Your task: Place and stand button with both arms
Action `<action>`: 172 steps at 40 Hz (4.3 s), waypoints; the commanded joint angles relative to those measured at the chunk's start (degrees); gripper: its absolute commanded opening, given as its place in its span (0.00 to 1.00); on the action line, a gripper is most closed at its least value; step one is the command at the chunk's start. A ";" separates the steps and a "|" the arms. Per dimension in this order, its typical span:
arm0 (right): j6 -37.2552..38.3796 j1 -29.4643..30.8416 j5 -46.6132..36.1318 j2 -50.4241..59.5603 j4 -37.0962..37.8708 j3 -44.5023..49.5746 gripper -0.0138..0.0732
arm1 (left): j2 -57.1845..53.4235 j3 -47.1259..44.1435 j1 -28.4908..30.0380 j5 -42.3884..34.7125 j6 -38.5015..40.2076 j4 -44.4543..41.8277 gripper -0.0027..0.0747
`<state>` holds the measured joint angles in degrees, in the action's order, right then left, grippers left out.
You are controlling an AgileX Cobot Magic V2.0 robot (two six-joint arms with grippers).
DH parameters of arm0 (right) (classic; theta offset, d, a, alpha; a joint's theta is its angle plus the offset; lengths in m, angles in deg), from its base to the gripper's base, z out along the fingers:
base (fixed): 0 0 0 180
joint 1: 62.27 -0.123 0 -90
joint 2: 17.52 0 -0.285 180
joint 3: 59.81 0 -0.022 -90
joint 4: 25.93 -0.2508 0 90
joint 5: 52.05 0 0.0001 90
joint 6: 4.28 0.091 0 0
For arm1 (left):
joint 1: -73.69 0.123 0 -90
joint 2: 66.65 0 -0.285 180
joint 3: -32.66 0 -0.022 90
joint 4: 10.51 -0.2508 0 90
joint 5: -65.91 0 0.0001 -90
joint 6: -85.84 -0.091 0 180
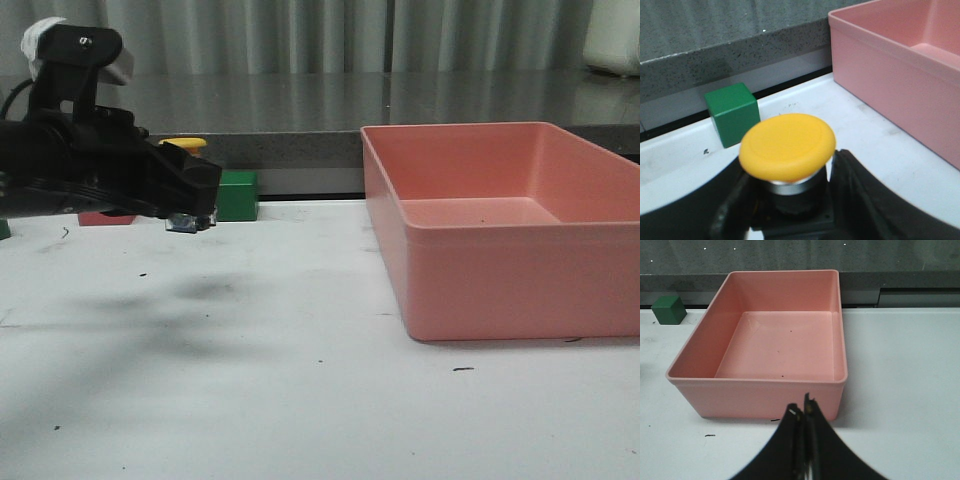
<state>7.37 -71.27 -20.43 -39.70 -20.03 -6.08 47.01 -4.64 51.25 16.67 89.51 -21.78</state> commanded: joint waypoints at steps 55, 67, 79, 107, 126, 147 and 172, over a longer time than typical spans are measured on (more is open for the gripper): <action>-0.42 0.39 -4.67 -0.45 0.96 -1.37 0.08 | 8.12 1.31 -0.47 -12.46 -0.17 4.60 0.61; -0.42 0.39 -4.67 -0.45 0.96 -1.37 0.08 | 7.15 1.31 -0.47 -18.13 -0.17 2.82 0.62; -0.42 0.39 -4.67 -0.45 0.96 -1.37 0.08 | -10.65 2.73 -0.47 7.47 0.29 2.82 0.66; -0.42 0.39 -4.67 -0.45 0.96 -1.37 0.08 | -73.39 0.21 -6.14 82.29 0.59 2.82 0.01; -0.42 0.39 -4.67 -0.45 0.96 -1.37 0.08 | -101.93 -4.23 -6.14 84.91 0.59 4.12 0.01; -0.42 0.39 -4.67 -0.45 0.96 -1.37 0.08 | -104.25 -14.99 -2.48 72.15 0.59 5.80 0.01; -0.42 0.39 -4.62 -0.39 0.96 -1.37 0.08 | -107.45 -41.27 24.29 52.80 0.59 14.19 0.01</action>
<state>7.37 -71.26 -20.52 -39.70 -20.03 -6.08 -59.03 -45.04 75.41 74.82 89.65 -7.33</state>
